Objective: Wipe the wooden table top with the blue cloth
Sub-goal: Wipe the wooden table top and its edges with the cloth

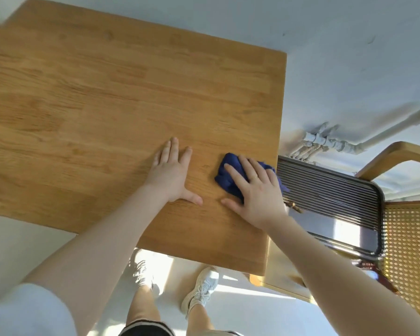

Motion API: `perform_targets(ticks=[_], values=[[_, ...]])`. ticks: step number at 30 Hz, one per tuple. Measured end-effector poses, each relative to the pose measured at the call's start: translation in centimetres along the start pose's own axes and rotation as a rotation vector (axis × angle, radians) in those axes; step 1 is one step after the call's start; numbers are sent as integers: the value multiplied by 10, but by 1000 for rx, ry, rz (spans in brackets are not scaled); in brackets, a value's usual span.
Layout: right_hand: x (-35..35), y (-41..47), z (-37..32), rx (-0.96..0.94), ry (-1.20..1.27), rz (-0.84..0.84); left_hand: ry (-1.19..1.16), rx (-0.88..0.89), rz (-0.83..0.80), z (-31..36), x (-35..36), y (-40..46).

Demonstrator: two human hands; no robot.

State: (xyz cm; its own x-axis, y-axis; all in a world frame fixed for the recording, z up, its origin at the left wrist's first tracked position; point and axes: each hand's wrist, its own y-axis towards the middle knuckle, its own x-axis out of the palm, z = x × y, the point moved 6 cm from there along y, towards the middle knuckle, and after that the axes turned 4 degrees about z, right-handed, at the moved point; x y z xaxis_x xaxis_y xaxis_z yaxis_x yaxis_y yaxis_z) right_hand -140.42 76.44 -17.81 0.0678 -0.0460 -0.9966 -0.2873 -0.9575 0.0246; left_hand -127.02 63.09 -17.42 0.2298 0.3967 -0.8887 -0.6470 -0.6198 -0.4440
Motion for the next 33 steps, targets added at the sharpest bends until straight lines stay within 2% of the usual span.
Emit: perform_targets(ticks=[5, 8, 10, 13, 15, 18, 20, 26, 30, 33], values=[[-3, -64, -40, -103, -85, -97, -43, -50, 41, 5, -5, -20], [-3, -70, -46, -48, -17, -38, -32, -57, 134, 12, -8, -37], [-3, -68, -53, -50, 97, 43, 15, 16, 148, 15, -8, -48], [-2, -48, -51, -75, 189, 136, -2, 66, 15, 5, 2, -65], [-5, -18, -35, 35, 176, 162, -3, 58, -67, -9, 11, -74], [0, 13, -20, 202, 211, 85, 121, 61, -87, -24, 22, -82], [2, 1, -27, 189, 206, 69, 172, 61, -71, -29, 26, -83], [3, -92, -69, 127, 239, 5, 116, 49, -41, -31, 23, -81], [7, -62, -70, 28, 135, 2, 133, 49, -31, -33, 25, -78], [10, -30, -76, 115, 159, 6, 128, 55, 6, -37, 25, -76]])
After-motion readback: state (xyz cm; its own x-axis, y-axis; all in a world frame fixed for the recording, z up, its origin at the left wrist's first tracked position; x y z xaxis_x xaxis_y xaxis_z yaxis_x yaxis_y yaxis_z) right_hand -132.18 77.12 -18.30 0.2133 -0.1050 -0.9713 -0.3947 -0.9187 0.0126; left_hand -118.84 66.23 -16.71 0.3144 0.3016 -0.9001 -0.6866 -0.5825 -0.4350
